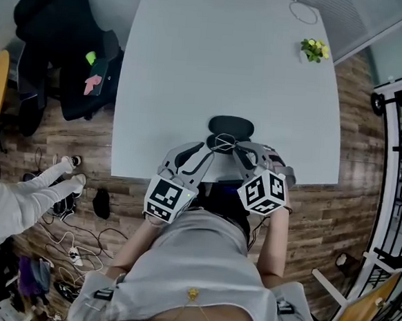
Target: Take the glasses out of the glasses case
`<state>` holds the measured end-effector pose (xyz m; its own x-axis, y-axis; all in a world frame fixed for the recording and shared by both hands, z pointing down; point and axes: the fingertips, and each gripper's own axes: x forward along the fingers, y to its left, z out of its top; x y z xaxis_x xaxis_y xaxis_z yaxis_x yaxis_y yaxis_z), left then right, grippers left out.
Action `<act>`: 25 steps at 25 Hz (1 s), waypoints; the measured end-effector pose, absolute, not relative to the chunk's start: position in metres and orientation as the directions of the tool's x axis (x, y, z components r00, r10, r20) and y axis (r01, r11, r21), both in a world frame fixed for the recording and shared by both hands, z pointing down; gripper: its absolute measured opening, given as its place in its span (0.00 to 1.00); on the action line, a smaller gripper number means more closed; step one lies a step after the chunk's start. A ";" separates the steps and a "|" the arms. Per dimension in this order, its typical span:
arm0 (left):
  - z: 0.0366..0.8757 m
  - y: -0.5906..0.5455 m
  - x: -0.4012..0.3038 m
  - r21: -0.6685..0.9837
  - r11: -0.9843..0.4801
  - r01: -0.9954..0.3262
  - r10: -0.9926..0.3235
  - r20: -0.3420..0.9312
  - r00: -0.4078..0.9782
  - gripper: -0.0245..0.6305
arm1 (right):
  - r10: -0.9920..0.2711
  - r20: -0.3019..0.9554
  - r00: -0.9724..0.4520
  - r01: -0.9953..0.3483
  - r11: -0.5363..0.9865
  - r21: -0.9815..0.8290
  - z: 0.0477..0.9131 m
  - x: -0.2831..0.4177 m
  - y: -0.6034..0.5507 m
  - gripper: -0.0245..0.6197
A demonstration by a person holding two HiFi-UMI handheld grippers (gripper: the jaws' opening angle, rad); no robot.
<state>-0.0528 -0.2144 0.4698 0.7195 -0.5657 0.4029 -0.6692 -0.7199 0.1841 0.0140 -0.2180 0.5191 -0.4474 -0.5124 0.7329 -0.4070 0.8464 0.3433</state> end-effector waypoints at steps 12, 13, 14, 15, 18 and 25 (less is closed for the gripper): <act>0.468 -0.213 -0.049 0.180 -0.727 -0.662 -0.562 0.398 0.725 0.24 | -0.517 0.733 -0.442 -0.395 0.846 0.358 0.509 0.019 -0.215 0.10; 0.469 -0.214 -0.049 0.178 -0.727 -0.663 -0.562 0.399 0.724 0.24 | -0.515 0.734 -0.443 -0.392 0.847 0.359 0.509 0.020 -0.214 0.10; 0.468 -0.214 -0.049 0.177 -0.727 -0.664 -0.564 0.398 0.724 0.24 | -0.515 0.733 -0.445 -0.390 0.848 0.359 0.509 0.020 -0.214 0.10; 0.468 -0.213 -0.049 0.176 -0.726 -0.665 -0.565 0.398 0.723 0.24 | -0.514 0.732 -0.447 -0.389 0.848 0.359 0.509 0.020 -0.213 0.10; 0.468 -0.211 -0.048 0.177 -0.723 -0.668 -0.567 0.400 0.720 0.24 | -0.516 0.729 -0.451 -0.388 0.848 0.360 0.507 0.022 -0.211 0.10; 0.470 -0.207 -0.047 0.178 -0.724 -0.666 -0.564 0.404 0.720 0.24 | -0.522 0.729 -0.442 -0.384 0.845 0.372 0.507 0.027 -0.210 0.10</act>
<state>-0.0467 -0.2066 0.4698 0.7204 -0.5637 0.4042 -0.6664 -0.7241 0.1778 0.0270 -0.2095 0.5073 -0.4421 -0.5221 0.7293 -0.3838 0.8450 0.3724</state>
